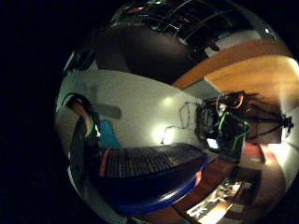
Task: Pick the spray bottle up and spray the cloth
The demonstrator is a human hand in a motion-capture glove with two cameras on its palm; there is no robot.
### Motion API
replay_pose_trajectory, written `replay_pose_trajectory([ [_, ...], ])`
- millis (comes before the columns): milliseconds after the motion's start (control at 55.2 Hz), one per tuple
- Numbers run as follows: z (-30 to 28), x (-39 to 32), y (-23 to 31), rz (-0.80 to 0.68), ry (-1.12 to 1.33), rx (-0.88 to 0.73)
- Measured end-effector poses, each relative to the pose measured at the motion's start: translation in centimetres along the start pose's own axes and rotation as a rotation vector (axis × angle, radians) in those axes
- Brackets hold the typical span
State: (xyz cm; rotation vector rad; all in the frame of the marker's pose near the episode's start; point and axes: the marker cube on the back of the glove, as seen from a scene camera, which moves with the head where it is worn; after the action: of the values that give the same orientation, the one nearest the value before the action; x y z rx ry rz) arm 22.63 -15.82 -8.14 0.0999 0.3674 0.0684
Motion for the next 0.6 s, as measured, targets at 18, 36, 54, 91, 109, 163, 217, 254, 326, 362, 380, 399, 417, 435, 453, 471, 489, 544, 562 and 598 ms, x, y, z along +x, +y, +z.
replay_pose_trajectory([
  [18,-0.5,-0.9,0.0,-0.033,-0.023,-0.001],
  [36,-0.8,-1.7,0.0,-0.052,-0.029,-0.001],
  [54,-1.1,-2.4,-0.1,-0.061,-0.019,-0.001],
  [91,-1.4,-3.5,-0.2,-0.077,0.033,-0.002],
  [109,-1.4,-4.1,-0.2,-0.086,0.067,-0.006],
  [163,-1.2,-6.1,-0.4,-0.097,0.136,-0.022],
  [217,-0.6,-7.9,-0.5,-0.116,0.15,-0.035],
  [254,-0.1,-9.0,-0.7,-0.073,0.152,-0.036],
  [326,1.0,-10.2,-0.4,-0.167,0.193,-0.052],
  [362,1.4,-10.4,0.0,-0.234,0.196,-0.063],
  [380,1.6,-10.6,0.1,-0.249,0.193,-0.066],
  [399,1.8,-10.8,0.1,-0.255,0.19,-0.066],
  [417,2.0,-11.2,0.0,-0.252,0.19,-0.066],
  [435,2.3,-11.5,0.0,-0.245,0.192,-0.065],
  [453,2.5,-11.9,-0.1,-0.237,0.193,-0.064],
  [471,2.7,-12.3,-0.1,-0.232,0.191,-0.063],
  [489,2.8,-12.6,-0.1,-0.232,0.186,-0.063],
  [544,3.1,-13.0,0.1,-0.255,0.161,-0.061],
  [562,3.2,-13.0,0.1,-0.262,0.157,-0.061],
  [598,3.2,-13.2,0.1,-0.267,0.154,-0.06],
])
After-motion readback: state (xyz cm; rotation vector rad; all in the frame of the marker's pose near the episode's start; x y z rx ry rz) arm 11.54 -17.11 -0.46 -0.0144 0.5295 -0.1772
